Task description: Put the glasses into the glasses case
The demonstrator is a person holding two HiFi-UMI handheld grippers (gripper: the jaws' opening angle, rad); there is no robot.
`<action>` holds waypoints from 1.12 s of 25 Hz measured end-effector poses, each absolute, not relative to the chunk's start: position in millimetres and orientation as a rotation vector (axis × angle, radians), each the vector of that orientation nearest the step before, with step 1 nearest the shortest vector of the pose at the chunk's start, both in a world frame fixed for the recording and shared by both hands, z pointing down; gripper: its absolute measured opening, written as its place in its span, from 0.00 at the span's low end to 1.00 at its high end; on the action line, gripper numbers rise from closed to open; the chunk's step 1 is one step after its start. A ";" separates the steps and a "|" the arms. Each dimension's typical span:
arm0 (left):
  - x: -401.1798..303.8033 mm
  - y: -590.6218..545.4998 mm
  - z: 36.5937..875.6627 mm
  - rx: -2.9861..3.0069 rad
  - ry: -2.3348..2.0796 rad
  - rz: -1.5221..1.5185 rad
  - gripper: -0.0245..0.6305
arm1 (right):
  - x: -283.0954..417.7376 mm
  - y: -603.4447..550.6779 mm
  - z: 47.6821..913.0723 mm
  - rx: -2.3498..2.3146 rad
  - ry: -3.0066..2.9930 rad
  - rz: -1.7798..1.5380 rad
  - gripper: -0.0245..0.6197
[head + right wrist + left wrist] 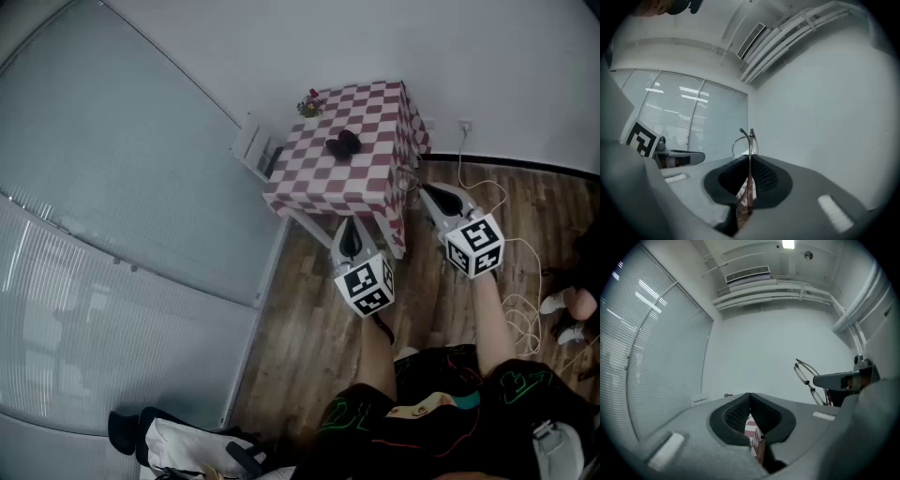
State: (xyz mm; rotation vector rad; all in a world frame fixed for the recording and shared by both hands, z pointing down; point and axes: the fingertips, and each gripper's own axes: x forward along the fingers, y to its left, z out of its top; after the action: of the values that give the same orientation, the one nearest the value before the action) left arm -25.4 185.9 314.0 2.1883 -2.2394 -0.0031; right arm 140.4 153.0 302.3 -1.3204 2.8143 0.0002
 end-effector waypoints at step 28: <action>-47.3 206.1 300.3 2.193 -2.297 0.000 0.05 | 122.0 145.5 298.5 -1.294 2.795 -0.064 0.07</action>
State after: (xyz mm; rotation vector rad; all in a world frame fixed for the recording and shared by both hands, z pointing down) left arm -47.3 206.1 300.3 2.1929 -2.2974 0.0003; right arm 122.0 145.5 298.5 -1.2941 2.7949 -0.0645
